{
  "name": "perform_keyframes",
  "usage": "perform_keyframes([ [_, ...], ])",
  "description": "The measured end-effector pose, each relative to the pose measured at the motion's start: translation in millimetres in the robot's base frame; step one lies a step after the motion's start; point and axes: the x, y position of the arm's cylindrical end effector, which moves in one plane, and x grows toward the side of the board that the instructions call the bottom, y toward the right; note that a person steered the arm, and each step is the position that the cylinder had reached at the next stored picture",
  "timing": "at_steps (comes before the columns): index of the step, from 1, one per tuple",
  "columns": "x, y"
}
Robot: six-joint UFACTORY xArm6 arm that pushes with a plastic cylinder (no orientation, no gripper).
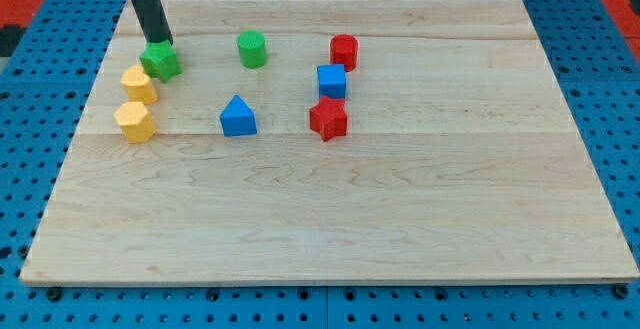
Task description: Move the green circle to the top right
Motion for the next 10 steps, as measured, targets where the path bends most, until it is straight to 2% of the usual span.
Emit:
perform_keyframes([
  [1, -14, -1],
  [2, -14, 24],
  [6, -17, 36],
  [8, 35, 59],
  [9, -25, 167],
  [10, -39, 298],
])
